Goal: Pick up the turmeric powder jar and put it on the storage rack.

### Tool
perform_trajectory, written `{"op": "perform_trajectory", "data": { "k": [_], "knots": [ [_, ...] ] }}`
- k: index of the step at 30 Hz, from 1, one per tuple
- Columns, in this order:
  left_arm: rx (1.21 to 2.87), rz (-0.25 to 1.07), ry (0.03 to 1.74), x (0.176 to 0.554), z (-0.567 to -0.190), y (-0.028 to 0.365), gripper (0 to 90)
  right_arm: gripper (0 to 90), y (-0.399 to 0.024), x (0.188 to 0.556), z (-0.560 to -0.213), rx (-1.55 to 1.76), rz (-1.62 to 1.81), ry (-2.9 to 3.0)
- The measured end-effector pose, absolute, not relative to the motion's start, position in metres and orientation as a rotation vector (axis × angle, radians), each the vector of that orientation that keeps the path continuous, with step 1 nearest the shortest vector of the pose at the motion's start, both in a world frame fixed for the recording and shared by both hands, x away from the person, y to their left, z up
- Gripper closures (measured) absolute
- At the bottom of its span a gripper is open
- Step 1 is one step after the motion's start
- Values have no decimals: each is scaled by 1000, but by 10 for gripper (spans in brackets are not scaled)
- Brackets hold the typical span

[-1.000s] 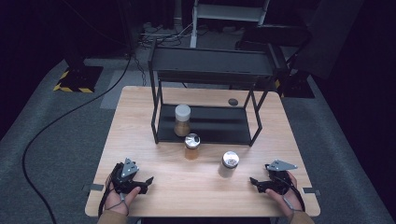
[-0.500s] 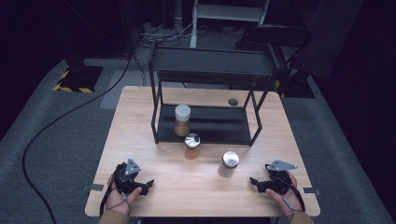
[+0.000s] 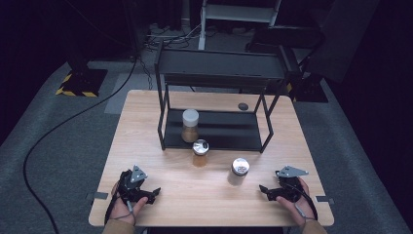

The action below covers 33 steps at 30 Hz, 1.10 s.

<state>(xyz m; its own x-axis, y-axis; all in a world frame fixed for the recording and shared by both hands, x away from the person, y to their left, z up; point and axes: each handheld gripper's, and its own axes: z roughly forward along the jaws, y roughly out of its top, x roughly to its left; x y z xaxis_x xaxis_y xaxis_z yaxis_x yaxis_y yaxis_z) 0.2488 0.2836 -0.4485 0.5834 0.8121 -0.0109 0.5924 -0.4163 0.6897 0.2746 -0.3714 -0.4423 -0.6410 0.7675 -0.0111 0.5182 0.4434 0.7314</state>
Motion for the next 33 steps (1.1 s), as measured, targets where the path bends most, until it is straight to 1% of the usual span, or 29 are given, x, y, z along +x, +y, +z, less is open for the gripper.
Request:
{"op": "perform_trajectory", "data": {
  "k": [20,33],
  "knots": [
    [2155,431,1112,249,-448,284,5,55,-363,271,-382,1005,1167,2299],
    [2154,434,1115,248,-448,283,4,54,-355,269,-358,951,1229,2278]
  ]
}}
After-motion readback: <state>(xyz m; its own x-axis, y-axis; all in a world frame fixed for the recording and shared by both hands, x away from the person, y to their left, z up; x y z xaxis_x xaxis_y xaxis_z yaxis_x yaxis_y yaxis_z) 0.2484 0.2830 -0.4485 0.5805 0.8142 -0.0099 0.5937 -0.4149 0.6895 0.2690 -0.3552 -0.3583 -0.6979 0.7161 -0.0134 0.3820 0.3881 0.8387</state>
